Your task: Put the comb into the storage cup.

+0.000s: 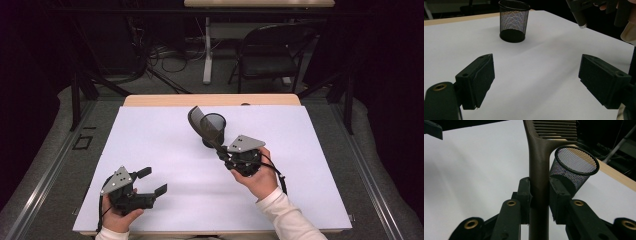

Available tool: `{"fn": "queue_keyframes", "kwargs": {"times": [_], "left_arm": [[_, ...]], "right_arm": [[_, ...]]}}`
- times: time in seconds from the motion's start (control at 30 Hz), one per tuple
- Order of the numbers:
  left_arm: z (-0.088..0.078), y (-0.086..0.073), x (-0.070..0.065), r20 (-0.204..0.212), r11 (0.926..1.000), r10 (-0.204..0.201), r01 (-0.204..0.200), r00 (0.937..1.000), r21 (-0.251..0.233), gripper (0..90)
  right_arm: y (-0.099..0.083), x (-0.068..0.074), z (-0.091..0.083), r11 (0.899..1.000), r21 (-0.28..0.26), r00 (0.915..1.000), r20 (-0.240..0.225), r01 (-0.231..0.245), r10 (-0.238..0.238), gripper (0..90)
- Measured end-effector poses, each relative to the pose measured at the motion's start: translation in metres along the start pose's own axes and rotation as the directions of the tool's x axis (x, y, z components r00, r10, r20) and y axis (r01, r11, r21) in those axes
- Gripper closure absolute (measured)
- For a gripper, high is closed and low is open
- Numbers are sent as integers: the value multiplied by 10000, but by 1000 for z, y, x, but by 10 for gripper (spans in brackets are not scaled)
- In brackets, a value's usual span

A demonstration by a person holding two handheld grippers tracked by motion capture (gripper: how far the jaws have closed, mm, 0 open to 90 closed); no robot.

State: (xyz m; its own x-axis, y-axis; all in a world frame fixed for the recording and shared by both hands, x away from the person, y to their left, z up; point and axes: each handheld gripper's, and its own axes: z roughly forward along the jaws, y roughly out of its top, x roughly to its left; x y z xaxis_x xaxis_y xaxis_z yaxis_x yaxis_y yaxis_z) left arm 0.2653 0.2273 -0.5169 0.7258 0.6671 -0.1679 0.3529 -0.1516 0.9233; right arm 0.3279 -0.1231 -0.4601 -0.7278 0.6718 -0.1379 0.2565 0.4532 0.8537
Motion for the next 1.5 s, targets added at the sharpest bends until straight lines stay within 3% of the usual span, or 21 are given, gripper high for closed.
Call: {"fn": "queue_keyframes", "kwargs": {"times": [0.4, 0.6, 0.83, 1.03, 1.5], "left_arm": [[0, 8, 3, -183, 9977, -456, 446, 9988, -512, 153], [1, 23, 6, -187, 9937, -906, 891, 9957, -675, 157], [3, 43, 10, -312, 9908, -1119, 1091, 9932, -795, 157], [6, 60, 11, -226, 9924, -1133, 1121, 9933, -506, 157], [13, 88, 9, -4, 9922, -1172, 1170, 9931, -421, 163]], "right_arm": [[-9, 11, -1, 9977, -555, 9987, 338, 399, -380, 729], [-11, 14, -2, 9968, -693, 9988, 292, 410, -390, 729], [-11, 18, -4, 9959, -831, 9993, 165, 362, -349, 729], [-12, 20, -5, 9948, -961, 9994, 164, 331, -317, 729], [-14, 21, -4, 9932, -1132, 9994, 193, 291, -271, 729]]}}
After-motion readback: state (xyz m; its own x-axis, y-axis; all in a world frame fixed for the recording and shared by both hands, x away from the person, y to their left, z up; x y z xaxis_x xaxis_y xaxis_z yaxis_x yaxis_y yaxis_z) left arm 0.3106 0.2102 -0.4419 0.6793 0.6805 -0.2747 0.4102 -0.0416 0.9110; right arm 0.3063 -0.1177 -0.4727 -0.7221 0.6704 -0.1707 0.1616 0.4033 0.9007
